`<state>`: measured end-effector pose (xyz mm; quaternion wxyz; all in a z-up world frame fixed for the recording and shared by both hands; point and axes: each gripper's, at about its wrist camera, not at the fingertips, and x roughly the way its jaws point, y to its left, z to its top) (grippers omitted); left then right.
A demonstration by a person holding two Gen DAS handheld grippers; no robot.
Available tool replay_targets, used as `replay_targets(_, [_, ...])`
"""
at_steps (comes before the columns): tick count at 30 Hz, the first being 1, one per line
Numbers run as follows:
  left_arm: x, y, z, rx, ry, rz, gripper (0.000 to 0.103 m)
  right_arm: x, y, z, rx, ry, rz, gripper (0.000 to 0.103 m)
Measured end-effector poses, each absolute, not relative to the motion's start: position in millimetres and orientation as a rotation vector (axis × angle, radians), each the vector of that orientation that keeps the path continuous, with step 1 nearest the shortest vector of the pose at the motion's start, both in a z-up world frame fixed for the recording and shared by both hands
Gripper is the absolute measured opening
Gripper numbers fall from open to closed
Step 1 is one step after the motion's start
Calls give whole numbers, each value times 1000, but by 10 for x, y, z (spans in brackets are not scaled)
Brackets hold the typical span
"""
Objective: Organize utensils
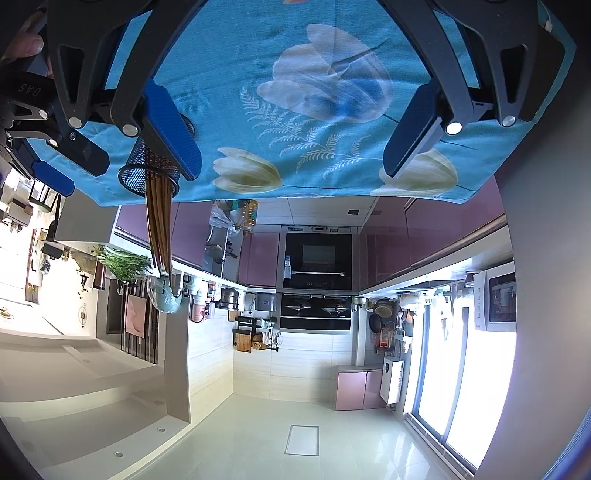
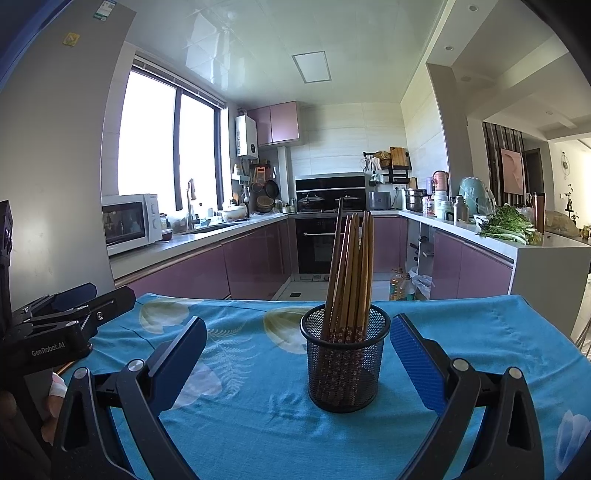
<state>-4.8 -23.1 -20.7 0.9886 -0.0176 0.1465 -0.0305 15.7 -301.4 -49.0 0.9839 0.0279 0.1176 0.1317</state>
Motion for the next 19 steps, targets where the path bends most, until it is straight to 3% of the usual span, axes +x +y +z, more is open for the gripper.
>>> replay_targets(10, [-61, -252, -230, -16, 280, -56, 97, 197, -3016, -523, 63, 257, 271, 96])
replay_targets(19, [228, -116, -425, -55, 433, -51, 97, 498, -3371, -686, 32, 399, 166, 96])
